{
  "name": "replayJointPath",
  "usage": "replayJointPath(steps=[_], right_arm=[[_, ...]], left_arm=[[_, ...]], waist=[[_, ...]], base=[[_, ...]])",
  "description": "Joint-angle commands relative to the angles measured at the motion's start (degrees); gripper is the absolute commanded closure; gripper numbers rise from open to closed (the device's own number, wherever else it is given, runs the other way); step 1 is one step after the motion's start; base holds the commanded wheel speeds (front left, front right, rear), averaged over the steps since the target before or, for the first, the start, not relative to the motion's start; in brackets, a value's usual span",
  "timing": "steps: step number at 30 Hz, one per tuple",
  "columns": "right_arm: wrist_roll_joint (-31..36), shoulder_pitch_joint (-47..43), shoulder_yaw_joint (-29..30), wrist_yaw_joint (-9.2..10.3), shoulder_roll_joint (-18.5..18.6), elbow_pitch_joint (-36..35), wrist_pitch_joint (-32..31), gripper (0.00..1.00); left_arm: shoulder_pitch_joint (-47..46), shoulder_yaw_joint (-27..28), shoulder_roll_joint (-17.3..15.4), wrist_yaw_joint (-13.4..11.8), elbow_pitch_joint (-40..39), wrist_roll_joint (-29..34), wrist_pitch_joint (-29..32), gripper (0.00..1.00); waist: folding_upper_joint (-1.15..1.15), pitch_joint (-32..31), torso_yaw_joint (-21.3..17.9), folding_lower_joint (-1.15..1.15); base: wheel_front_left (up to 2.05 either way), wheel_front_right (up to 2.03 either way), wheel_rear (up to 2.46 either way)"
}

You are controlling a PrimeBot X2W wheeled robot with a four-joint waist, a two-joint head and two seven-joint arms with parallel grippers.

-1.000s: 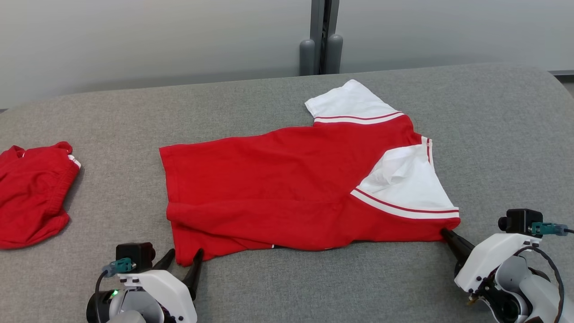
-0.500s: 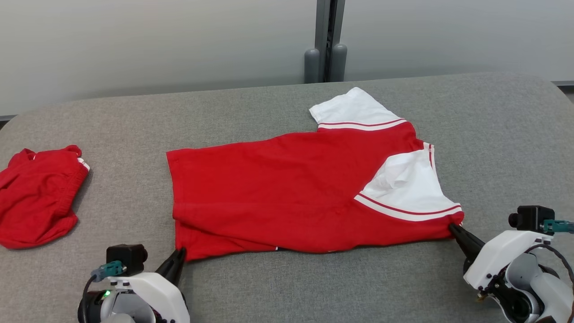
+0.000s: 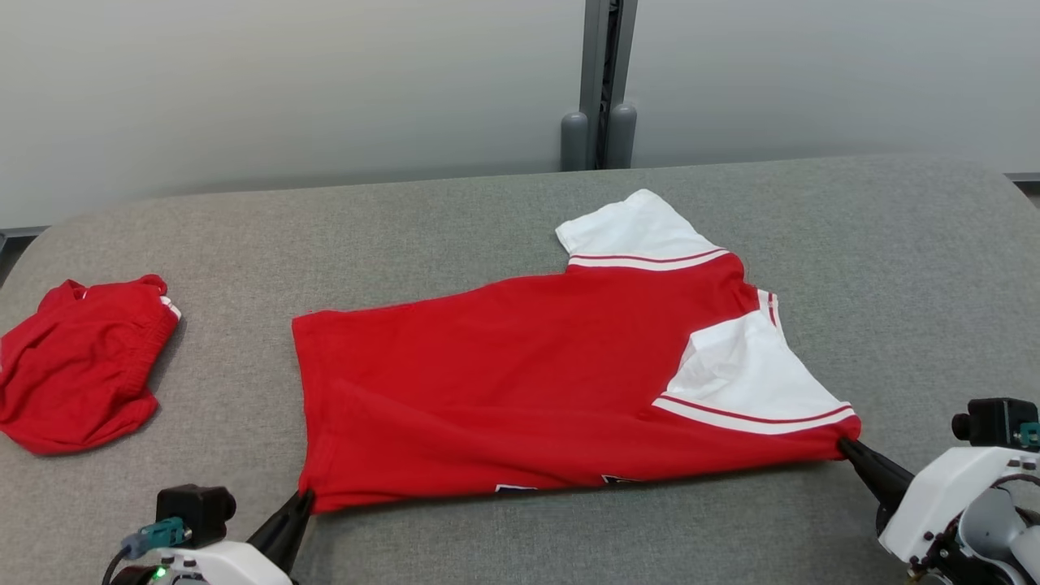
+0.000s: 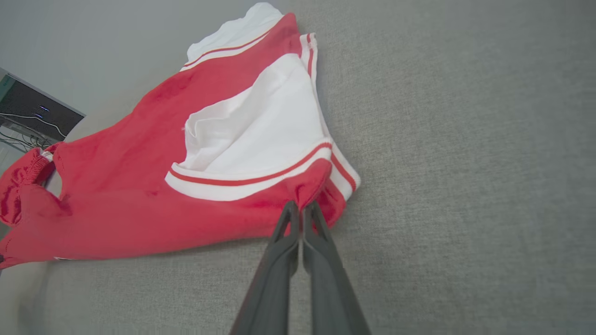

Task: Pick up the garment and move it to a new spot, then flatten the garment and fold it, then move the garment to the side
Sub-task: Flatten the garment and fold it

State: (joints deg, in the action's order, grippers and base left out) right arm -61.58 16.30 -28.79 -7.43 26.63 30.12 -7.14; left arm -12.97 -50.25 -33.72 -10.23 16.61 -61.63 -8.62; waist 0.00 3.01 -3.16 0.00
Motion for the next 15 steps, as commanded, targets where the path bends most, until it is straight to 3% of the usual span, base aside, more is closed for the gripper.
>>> replayJointPath(steps=[1, 7, 15], right_arm=[[-0.29, -1.05, 0.35, -0.13, 0.96, -0.74, -0.38, 1.0], [0.32, -5.07, 2.88, -0.08, 2.17, -2.96, 0.03, 1.0], [1.62, -9.59, 5.97, -0.08, 0.68, -5.2, -1.49, 1.0]], left_arm=[[0.85, -0.06, -0.91, 0.43, -0.64, 0.25, -0.52, 1.0], [3.33, 0.07, -3.19, -0.23, -2.88, 0.52, -1.76, 1.0], [5.84, -1.44, -5.51, -1.97, -5.45, -0.13, 1.47, 1.0]], waist=[[0.0, -0.29, -0.02, 0.0], [0.0, -0.82, -0.1, 0.0], [0.0, -0.34, 0.19, 0.0]], base=[[0.0, 0.0, 0.0], [0.0, 0.0, 0.0], [0.0, 0.0, 0.0]])
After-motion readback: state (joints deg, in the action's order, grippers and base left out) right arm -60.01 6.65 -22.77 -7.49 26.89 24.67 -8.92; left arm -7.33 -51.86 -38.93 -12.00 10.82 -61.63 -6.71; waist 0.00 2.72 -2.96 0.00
